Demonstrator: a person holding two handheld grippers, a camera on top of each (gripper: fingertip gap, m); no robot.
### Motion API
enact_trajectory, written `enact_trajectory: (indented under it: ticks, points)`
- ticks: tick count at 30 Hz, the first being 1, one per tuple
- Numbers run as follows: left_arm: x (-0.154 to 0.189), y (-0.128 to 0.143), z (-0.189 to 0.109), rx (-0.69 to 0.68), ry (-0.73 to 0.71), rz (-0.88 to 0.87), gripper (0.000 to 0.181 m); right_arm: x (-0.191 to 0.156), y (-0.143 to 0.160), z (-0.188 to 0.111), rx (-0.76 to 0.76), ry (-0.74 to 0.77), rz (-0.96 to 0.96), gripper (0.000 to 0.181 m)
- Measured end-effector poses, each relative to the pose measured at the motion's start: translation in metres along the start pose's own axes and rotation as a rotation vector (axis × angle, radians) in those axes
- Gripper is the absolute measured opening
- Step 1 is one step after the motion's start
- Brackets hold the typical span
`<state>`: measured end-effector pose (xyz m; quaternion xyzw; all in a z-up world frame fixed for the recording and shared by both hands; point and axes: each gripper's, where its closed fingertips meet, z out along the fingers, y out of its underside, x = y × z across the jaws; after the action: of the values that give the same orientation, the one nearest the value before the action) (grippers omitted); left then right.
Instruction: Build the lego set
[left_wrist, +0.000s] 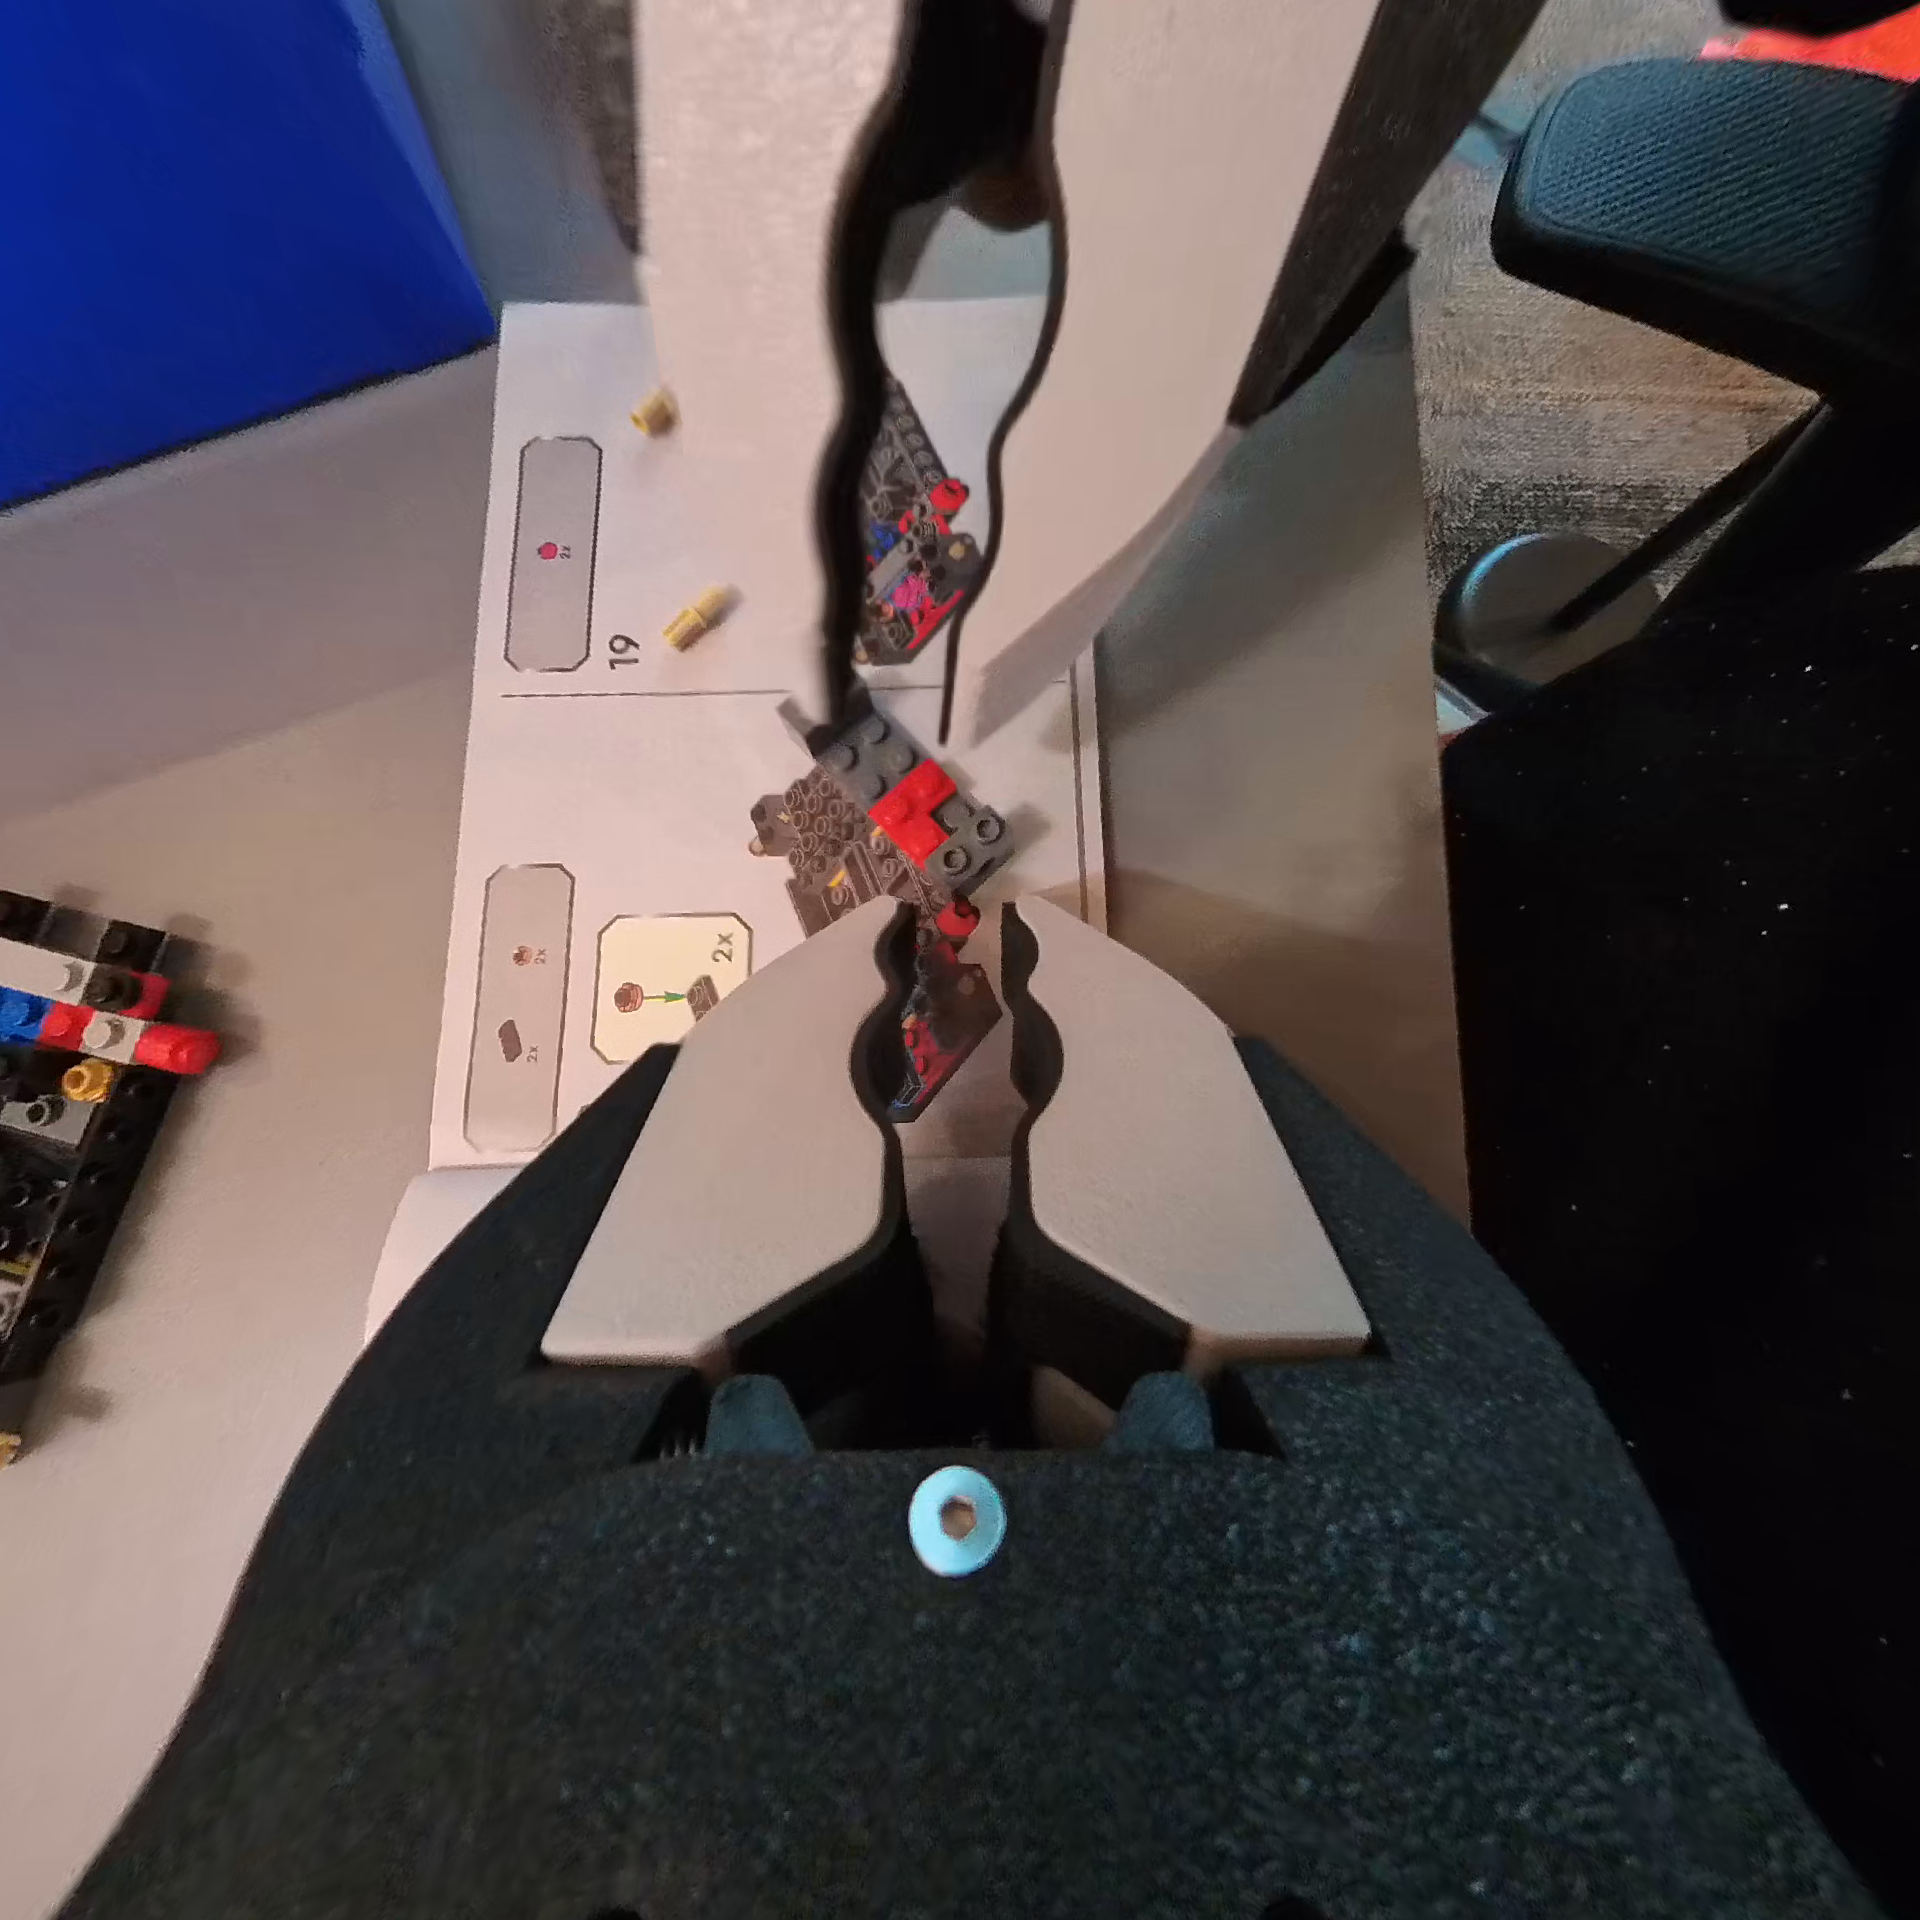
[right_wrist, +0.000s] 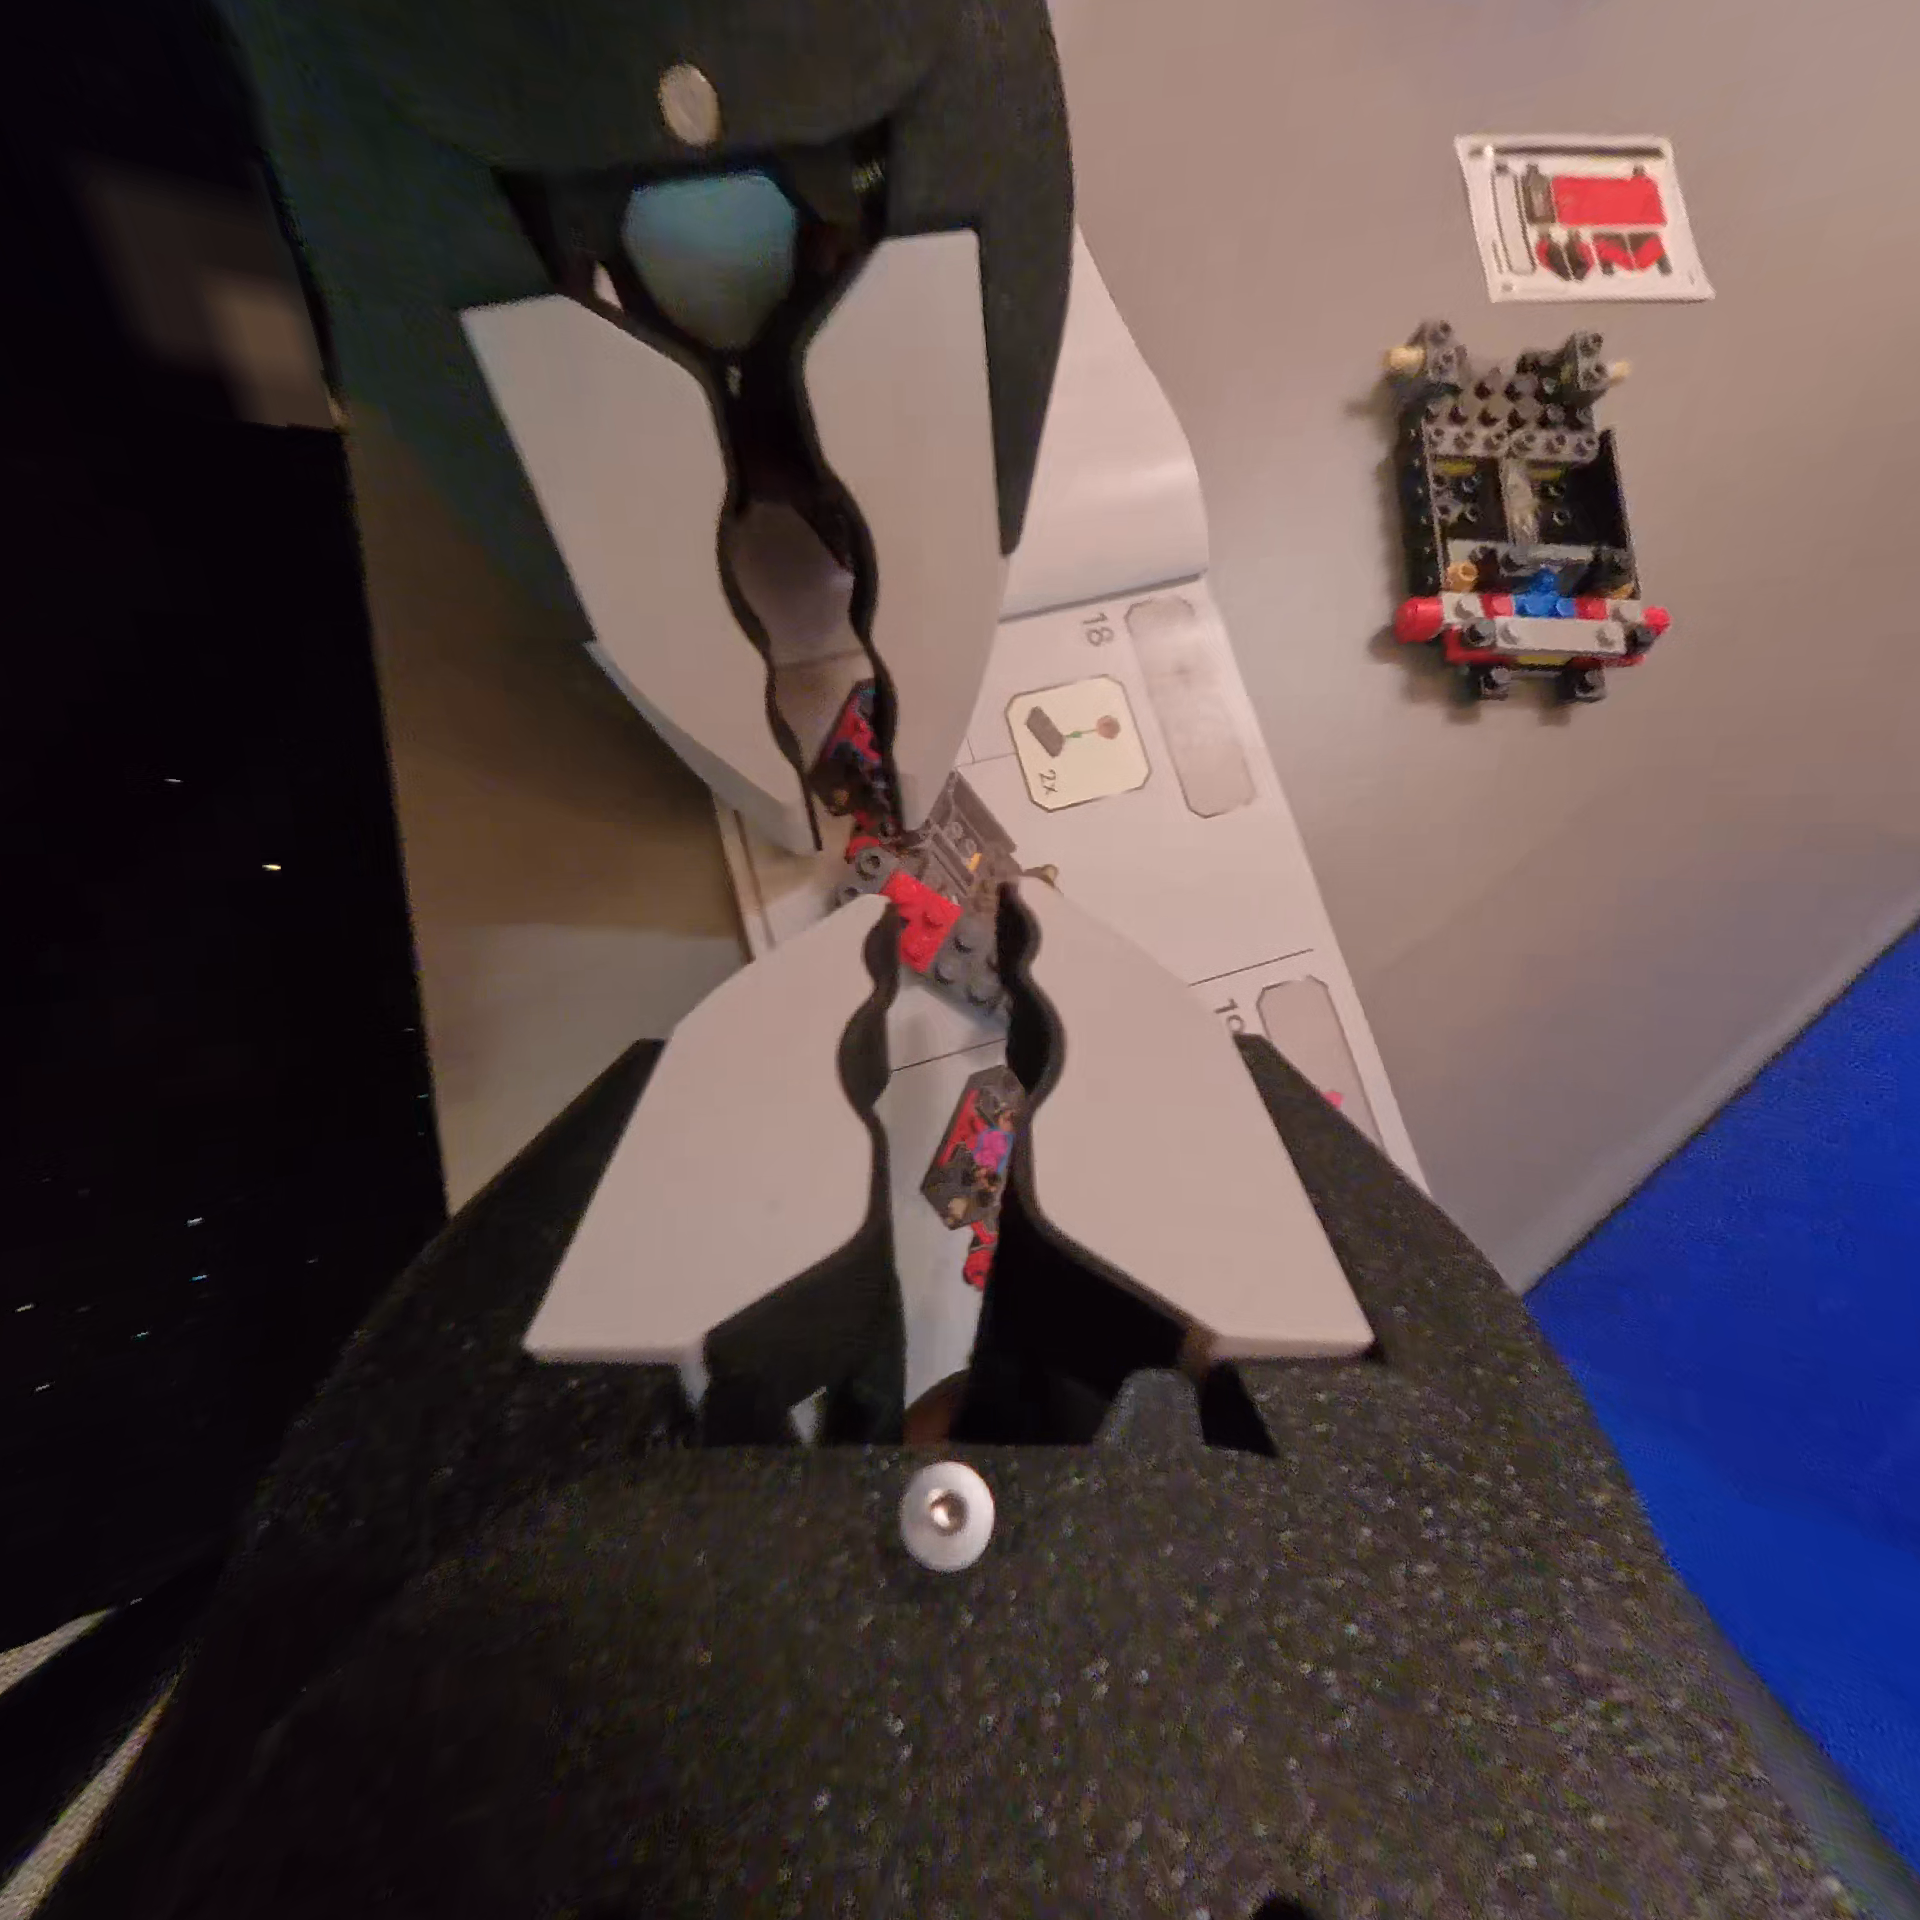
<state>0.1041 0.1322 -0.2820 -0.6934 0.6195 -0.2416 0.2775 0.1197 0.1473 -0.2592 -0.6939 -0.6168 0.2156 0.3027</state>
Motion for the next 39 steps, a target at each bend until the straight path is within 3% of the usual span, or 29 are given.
enact_trajectory:
  ticks: [3,12,21,24,27,28,31,35,39]
  points:
    - [-0.001,-0.004,-0.001,0.022,-0.006,-0.002,0.016,-0.001,0.010,-0.004,-0.055,0.014,-0.010,0.001]
    - [0.004,-0.011,0.011,0.023,0.104,0.028,0.018,-0.009,0.017,0.017,-0.121,-0.034,0.086,0.000]
    - [0.003,-0.010,0.010,0.009,0.137,-0.011,0.015,-0.009,0.018,0.018,-0.094,-0.051,0.263,0.000]
    - [0.001,-0.008,0.009,-0.011,0.130,-0.002,0.013,-0.006,0.012,0.015,-0.007,0.016,0.201,0.000]
    - [-0.001,-0.006,0.008,-0.011,0.113,0.029,0.014,-0.005,-0.012,-0.011,0.231,0.028,0.254,0.000]
    - [-0.002,-0.007,0.006,-0.006,0.110,0.032,0.015,-0.003,-0.011,-0.021,0.254,0.043,0.269,0.016]
    - [-0.003,-0.014,-0.002,0.034,0.099,0.045,0.020,0.011,0.018,-0.039,0.193,0.125,0.313,0.030]
    - [-0.004,-0.014,-0.009,0.046,0.041,0.007,0.039,0.010,0.053,-0.041,0.078,0.141,0.349,0.020]
    - [-0.002,-0.011,0.008,0.029,-0.074,-0.065,0.063,0.023,0.067,-0.035,0.013,0.250,0.370,0.018]
